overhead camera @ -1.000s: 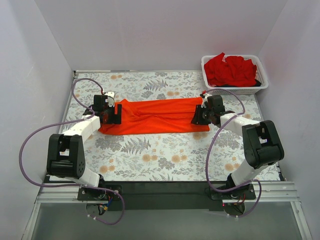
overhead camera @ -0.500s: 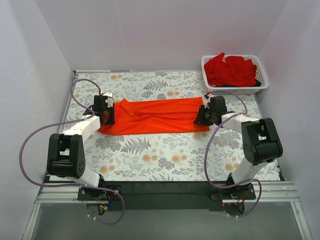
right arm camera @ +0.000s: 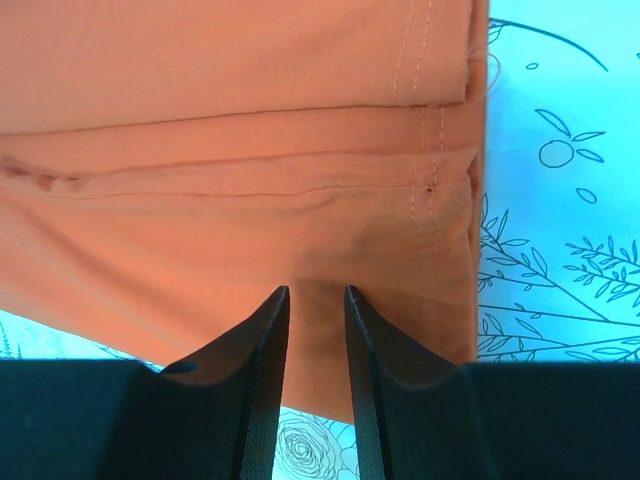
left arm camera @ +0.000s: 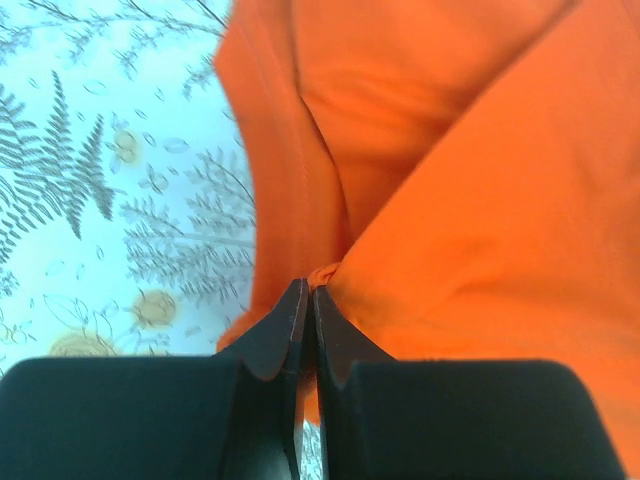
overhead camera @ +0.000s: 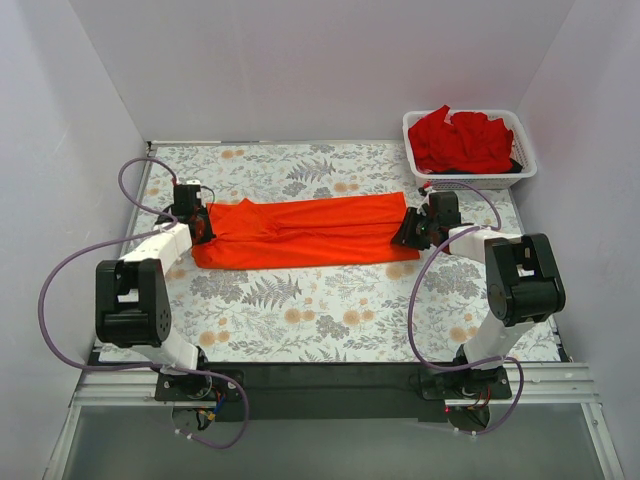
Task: Fold and stack the t-shirts
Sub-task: Fold the tshirt
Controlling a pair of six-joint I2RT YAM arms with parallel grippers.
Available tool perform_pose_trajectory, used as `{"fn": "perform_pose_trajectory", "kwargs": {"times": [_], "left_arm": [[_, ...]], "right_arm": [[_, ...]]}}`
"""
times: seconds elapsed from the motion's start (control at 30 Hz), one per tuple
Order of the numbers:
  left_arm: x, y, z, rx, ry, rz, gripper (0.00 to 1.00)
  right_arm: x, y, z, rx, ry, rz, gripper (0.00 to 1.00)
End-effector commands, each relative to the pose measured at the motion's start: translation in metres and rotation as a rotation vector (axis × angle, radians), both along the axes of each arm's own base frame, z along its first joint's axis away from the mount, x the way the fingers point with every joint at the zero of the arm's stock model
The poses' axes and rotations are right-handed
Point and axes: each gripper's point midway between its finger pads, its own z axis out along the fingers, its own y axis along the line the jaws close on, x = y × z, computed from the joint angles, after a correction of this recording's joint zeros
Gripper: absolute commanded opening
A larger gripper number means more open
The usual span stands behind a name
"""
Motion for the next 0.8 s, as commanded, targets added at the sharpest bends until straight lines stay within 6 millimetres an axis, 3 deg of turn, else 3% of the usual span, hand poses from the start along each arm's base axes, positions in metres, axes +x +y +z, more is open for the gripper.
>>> {"fn": "perform_pose_trajectory", "kwargs": {"times": [0.0,0.17,0.3,0.33,0.4,0.47,0.57,0.67,0.77], "left_arm": [[0.019,0.019,0.011,-0.003,-0.035,0.088,0.00],[0.023,0.021,-0.004,-0.019,0.024,0.106,0.02],[0.008,0.020,-0.014,-0.041,0.079,0.147,0.19],[0.007,0.018,-0.013,-0.055,0.074,0.164,0.33],[0.004,0.018,-0.003,-0.062,0.051,0.188,0.46],[0.005,0.020,0.019,-0.078,-0.014,0.229,0.59],[-0.003,0.025,0.043,-0.087,-0.072,0.280,0.71],[-0.017,0.029,0.058,-0.132,-0.131,0.344,0.75],[-0.034,0.020,0.055,-0.231,-0.166,0.383,0.77]], "right_arm": [[-0.010,-0.016,-0.027,-0.040,0.076,-0.051,0.36],[-0.013,-0.022,-0.030,-0.050,0.085,-0.067,0.36],[-0.012,-0.023,-0.023,-0.056,0.071,-0.065,0.36],[-0.012,-0.022,-0.020,-0.055,0.070,-0.062,0.36],[-0.012,-0.021,-0.014,-0.052,0.056,-0.053,0.36],[-0.010,-0.021,-0.009,-0.046,0.044,-0.050,0.36],[-0.009,-0.019,0.003,-0.042,0.019,-0.041,0.36],[-0.007,-0.021,0.016,-0.045,-0.014,-0.041,0.37],[-0.008,-0.019,0.026,-0.034,-0.039,-0.039,0.37]]}}
